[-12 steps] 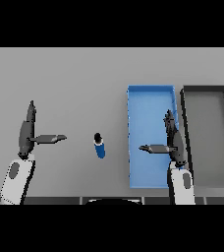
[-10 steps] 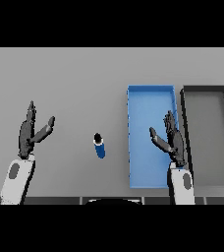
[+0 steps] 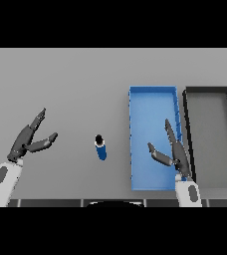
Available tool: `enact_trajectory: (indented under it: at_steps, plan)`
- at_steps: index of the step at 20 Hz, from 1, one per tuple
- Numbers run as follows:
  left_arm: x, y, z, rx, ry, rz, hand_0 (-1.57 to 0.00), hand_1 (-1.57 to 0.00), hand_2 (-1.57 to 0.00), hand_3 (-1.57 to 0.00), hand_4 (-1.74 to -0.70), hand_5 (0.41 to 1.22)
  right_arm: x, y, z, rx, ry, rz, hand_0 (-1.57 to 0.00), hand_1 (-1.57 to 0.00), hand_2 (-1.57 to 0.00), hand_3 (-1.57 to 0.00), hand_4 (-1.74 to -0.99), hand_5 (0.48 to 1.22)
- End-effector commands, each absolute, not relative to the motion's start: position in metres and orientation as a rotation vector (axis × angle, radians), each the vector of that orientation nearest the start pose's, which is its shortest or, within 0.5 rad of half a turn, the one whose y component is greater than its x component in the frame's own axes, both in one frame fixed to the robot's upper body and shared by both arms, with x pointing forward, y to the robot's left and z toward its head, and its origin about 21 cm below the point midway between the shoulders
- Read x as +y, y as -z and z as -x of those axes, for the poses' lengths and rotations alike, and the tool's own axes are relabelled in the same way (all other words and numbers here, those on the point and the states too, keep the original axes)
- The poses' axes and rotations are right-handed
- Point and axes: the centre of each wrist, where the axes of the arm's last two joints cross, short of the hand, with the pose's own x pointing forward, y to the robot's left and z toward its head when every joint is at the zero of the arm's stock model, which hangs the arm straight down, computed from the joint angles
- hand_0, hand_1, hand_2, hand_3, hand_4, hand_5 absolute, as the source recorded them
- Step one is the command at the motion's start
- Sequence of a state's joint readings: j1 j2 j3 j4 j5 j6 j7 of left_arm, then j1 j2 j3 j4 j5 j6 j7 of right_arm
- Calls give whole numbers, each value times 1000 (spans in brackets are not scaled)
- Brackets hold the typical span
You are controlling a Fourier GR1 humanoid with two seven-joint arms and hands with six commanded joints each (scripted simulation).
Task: Pick up the blue pipe and place it into the blue bin.
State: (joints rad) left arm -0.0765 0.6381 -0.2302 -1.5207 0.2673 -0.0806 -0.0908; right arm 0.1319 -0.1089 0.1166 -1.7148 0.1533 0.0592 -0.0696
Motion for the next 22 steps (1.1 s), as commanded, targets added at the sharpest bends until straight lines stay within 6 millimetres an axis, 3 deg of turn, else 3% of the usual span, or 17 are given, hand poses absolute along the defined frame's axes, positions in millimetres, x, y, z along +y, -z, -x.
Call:
enact_trajectory:
  at_steps: [1,4,8,15,22]
  plan:
    - [324,-44,-260,-1537,532,-48,1,1,1,1,-1080,596,-236,-8,-214,-1632,-317,96,1,1,1,1,-1203,614]
    - [324,-47,-254,-1545,561,7,1,1,1,1,-1086,605,-238,-13,-216,-1631,-312,121,1,1,1,1,-1185,597]
    - [309,-47,-243,-1518,690,154,1,1,1,1,-1102,554,-235,-11,-216,-1654,-334,108,1,1,1,1,-1198,607]
    - [253,-32,-223,-1468,817,289,1,1,1,1,-1176,475,-233,-14,-214,-1652,-337,109,1,1,1,1,-1217,615]
    - [212,-2,-230,-1438,816,336,1,1,1,1,-1206,468,-229,-16,-211,-1651,-330,106,1,1,1,1,-1229,622]
